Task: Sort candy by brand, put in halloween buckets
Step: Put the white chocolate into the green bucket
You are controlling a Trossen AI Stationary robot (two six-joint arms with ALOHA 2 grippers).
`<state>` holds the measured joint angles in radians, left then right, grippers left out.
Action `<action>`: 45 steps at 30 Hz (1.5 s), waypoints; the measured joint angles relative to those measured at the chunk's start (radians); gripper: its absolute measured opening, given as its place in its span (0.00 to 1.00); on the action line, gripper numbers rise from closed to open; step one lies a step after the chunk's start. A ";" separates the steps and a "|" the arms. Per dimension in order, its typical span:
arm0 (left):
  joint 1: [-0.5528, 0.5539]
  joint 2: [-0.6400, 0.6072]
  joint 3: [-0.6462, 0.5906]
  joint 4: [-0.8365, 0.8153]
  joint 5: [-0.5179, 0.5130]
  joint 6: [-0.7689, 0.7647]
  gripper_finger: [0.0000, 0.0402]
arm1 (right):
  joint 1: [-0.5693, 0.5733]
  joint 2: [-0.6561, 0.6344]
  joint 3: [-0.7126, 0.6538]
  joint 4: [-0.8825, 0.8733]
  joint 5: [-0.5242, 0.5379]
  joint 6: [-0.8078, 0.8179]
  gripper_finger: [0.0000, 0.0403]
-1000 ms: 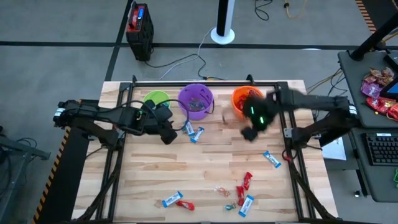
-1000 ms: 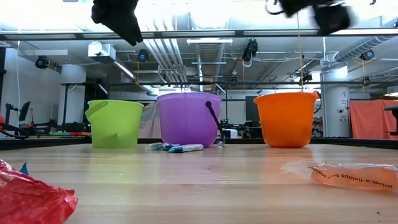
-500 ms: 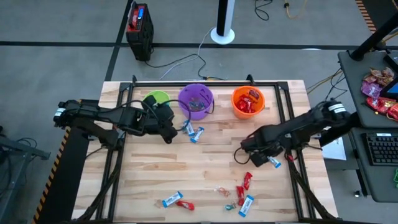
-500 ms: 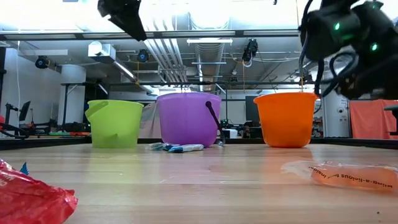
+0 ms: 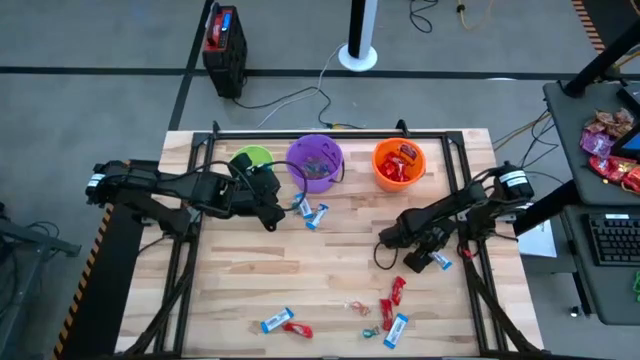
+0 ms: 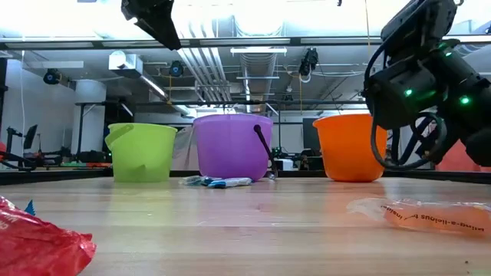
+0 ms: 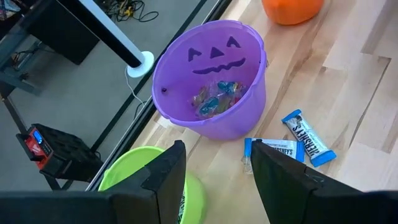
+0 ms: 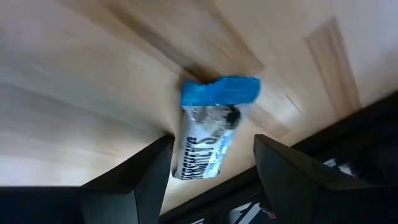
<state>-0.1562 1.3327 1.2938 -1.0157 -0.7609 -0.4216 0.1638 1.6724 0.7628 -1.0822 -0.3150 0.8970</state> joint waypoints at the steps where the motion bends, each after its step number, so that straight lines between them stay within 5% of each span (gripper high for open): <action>1: 0.000 0.000 0.000 0.000 0.000 -0.005 0.41 | -0.004 0.010 -0.002 0.009 -0.006 -0.024 0.55; 5: 0.000 0.000 0.000 0.005 0.000 -0.009 0.41 | -0.018 0.027 0.002 0.043 -0.033 -0.116 0.47; 12: 0.000 0.000 0.000 0.021 0.000 -0.009 0.41 | -0.032 0.001 0.022 0.056 -0.031 -0.234 0.18; 19: 0.000 0.000 0.000 0.028 -0.012 -0.009 0.41 | -0.040 -0.038 0.113 0.116 0.063 -0.254 0.17; 24: -0.002 0.000 0.000 0.031 -0.010 -0.001 0.41 | -0.040 -0.094 0.255 0.149 0.207 -0.252 0.06; 29: -0.004 -0.004 -0.001 0.070 0.217 0.126 0.40 | -0.056 -0.162 0.366 0.279 0.304 -0.245 0.05; 36: -0.009 -0.124 -0.187 0.572 0.669 0.270 0.32 | -0.073 -0.256 0.402 0.564 0.352 -0.311 0.05; 40: -0.009 -0.209 -0.411 0.846 0.672 0.100 0.29 | -0.072 -0.309 0.362 0.757 0.348 -0.334 0.06; 45: -0.015 -0.223 -0.626 1.256 0.647 -0.091 0.32 | -0.073 -0.345 0.287 1.223 0.288 -0.384 0.06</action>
<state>-0.1715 1.1097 0.6681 0.2407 -0.1143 -0.5121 0.0906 1.3273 1.0493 0.1406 -0.0274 0.5130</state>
